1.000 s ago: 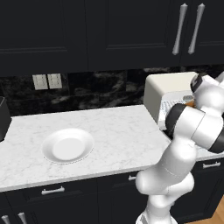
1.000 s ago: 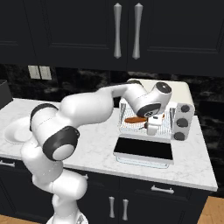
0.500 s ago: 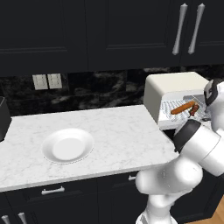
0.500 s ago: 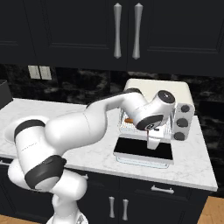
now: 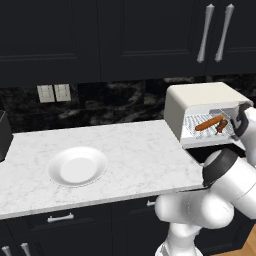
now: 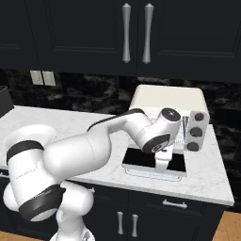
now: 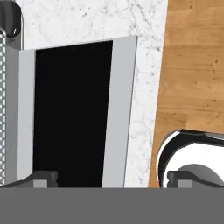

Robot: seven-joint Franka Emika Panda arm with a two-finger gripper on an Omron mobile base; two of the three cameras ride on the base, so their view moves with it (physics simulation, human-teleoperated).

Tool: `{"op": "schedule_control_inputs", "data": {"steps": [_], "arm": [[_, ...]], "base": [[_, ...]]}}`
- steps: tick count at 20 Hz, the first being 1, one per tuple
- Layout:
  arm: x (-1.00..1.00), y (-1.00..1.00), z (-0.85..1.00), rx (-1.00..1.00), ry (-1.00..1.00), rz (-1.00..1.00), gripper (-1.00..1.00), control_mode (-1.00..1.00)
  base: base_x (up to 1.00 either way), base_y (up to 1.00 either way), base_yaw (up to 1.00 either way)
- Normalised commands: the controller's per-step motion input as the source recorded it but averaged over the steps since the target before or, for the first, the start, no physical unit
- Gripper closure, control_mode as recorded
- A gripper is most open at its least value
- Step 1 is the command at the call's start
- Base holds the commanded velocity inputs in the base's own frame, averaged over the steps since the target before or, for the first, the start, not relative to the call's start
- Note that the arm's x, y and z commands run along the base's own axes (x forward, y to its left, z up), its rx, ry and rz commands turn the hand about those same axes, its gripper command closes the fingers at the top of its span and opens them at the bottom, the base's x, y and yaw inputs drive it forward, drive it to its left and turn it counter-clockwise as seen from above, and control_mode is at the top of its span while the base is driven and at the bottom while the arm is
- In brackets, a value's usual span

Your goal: Pick up the kebab skewer and baguette bread, and place them inside the toaster oven. Close the toaster oven door and start by setting the timer.

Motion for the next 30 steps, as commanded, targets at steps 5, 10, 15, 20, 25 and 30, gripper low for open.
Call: {"op": "schedule_control_inputs", "data": {"steps": [5,10,15,20,25,30], "arm": [[-0.01,0.00,-0.03,0.00,0.16,0.08,-1.00,-1.00],[0.06,0.00,-0.09,0.00,0.12,0.05,-1.00,-1.00],[0.02,0.00,-0.17,0.00,0.04,0.03,-1.00,-1.00],[0.03,0.00,-0.17,0.00,0.02,0.02,-1.00,-1.00],[0.00,0.00,-0.15,0.00,0.00,0.00,-1.00,-1.00],[0.01,0.00,-0.07,0.00,0.00,0.00,-1.00,-1.00]], "base": [[0.00,0.00,0.00],[0.00,0.00,0.00],[0.00,0.00,0.00],[0.00,0.00,0.00],[0.00,0.00,0.00],[0.00,0.00,0.00]]}}
